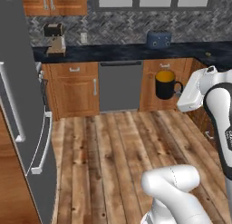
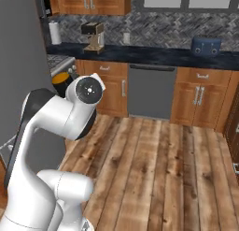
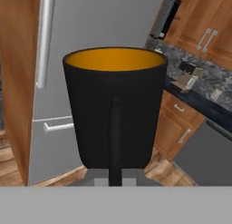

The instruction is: Open the cabinet directly in front. Then move the beer and the mug to the dining counter with the candle on it.

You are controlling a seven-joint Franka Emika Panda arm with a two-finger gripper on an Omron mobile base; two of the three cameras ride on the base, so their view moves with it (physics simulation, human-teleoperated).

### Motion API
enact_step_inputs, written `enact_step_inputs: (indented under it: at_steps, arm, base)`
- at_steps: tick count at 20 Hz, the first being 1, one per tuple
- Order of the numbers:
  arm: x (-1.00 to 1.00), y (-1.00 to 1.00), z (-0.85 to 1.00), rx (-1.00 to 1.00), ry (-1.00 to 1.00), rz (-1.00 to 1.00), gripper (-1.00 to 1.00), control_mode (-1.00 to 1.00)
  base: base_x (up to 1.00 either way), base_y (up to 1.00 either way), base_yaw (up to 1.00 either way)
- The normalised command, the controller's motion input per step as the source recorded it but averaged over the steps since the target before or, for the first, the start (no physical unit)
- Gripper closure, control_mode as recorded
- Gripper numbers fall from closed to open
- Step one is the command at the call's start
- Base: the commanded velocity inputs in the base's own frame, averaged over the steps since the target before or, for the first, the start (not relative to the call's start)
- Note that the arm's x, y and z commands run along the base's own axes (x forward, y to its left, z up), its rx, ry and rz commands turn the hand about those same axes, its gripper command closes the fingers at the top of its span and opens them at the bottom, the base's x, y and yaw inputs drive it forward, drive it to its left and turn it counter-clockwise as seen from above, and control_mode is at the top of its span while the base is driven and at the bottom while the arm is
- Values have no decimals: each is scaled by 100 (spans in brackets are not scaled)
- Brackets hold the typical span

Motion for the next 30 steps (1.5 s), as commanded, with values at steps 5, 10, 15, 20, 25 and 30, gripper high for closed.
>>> enact_step_inputs:
  at_steps: [5,10,15,20,25,30]
  arm:
    - [0,0,0,0,0,0,100,100]
    - [0,0,0,0,0,0,100,100]
    - [0,0,0,0,0,0,100,100]
    - [0,0,0,0,0,0,100,100]
    - [0,0,0,0,0,0,100,100]
    - [0,0,0,0,0,0,100,100]
  base:
    - [0,1,-34]
    - [0,2,-34]
    - [0,5,-34]
    - [0,10,-34]
    - [1,16,-32]
    - [4,13,-30]
